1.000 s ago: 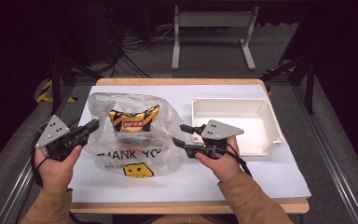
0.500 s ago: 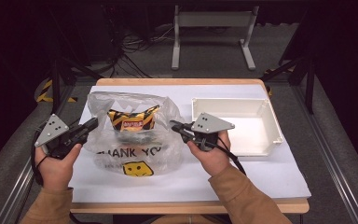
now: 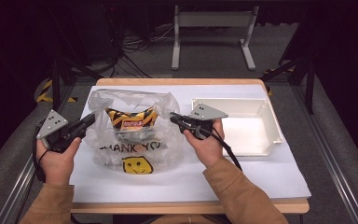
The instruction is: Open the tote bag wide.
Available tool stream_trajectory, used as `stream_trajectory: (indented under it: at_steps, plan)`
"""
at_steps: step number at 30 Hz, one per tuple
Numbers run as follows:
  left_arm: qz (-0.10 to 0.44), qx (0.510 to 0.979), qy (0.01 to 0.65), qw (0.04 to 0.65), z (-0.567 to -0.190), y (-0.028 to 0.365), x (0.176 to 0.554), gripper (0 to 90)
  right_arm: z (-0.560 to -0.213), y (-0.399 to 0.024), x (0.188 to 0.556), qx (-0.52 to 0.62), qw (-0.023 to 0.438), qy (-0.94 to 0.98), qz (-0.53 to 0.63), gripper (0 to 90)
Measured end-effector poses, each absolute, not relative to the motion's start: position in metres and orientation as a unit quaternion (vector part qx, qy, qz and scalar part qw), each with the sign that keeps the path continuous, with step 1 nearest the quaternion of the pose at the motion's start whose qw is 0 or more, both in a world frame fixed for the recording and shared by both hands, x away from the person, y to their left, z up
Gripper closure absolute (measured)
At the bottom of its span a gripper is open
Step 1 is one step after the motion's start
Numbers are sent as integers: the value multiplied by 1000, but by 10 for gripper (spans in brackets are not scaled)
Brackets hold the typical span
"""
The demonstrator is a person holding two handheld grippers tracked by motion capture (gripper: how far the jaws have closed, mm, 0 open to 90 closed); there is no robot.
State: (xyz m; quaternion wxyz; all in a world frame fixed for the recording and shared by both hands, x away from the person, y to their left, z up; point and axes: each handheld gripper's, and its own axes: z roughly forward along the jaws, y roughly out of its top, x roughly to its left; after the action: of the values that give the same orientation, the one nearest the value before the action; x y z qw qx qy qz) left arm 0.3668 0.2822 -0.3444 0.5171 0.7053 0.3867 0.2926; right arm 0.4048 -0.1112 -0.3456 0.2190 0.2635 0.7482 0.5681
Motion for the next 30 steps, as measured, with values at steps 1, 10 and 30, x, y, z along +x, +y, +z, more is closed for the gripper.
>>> stream_trajectory:
  at_steps: [1, 10, 30]
  plan:
    - [292, 705, 390, 516, -346, 282, 368, 887, -347, -111, 406, 268, 218, 749, 565, 873]
    - [279, 718, 406, 492, -362, 285, 376, 887, -364, -111, 416, 293, 212, 762, 536, 872]
    - [241, 748, 421, 452, -396, 287, 377, 887, -389, -108, 415, 313, 172, 789, 500, 865]
